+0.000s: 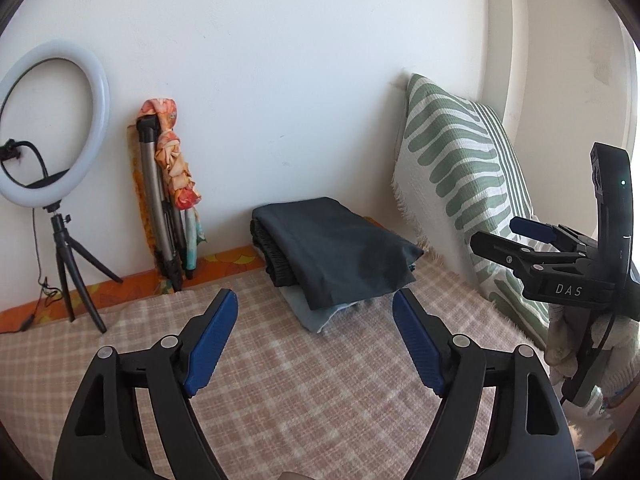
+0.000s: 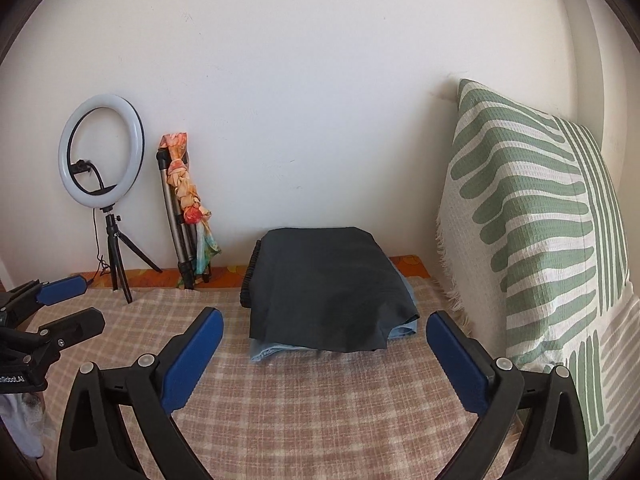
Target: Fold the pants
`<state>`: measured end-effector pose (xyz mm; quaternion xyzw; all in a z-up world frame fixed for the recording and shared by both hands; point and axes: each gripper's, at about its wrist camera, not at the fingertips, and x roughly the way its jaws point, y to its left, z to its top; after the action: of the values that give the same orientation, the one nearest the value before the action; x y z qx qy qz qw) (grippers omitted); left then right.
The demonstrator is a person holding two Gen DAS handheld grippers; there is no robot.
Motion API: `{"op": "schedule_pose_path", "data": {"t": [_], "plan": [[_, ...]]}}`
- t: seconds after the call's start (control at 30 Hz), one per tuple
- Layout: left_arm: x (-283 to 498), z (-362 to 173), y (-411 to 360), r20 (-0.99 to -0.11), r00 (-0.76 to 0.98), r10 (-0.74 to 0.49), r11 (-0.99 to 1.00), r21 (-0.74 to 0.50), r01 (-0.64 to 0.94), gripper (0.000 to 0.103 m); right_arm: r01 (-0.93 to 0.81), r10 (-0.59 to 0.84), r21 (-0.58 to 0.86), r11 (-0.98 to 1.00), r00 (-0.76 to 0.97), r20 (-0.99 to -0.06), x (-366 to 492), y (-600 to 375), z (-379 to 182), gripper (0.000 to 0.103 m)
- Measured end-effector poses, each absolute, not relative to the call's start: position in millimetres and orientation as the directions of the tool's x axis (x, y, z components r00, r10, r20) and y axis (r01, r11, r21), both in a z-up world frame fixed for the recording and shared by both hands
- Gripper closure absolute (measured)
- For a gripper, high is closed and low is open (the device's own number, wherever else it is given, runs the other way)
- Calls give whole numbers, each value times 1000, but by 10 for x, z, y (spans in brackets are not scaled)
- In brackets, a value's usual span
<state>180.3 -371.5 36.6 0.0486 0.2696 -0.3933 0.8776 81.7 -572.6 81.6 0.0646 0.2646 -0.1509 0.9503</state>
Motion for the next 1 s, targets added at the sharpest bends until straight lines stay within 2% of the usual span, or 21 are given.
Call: {"op": "schedule_pose_path", "data": {"t": [0.33, 0.67, 1.0], "plan": [[1417, 246, -3358, -504, 553, -664, 694, -138, 707, 23, 367, -292, 59, 928, 817, -497, 474, -5300, 686, 0], [1406, -26, -3108, -547, 569, -614, 733, -129, 668, 23, 397, -287, 104, 912, 798, -530, 424, -5054, 382, 0], [1429, -135, -2926, -568, 589, -575, 764, -117, 634, 23, 404, -318, 45, 913, 778, -542, 433, -4931, 140, 0]]}}
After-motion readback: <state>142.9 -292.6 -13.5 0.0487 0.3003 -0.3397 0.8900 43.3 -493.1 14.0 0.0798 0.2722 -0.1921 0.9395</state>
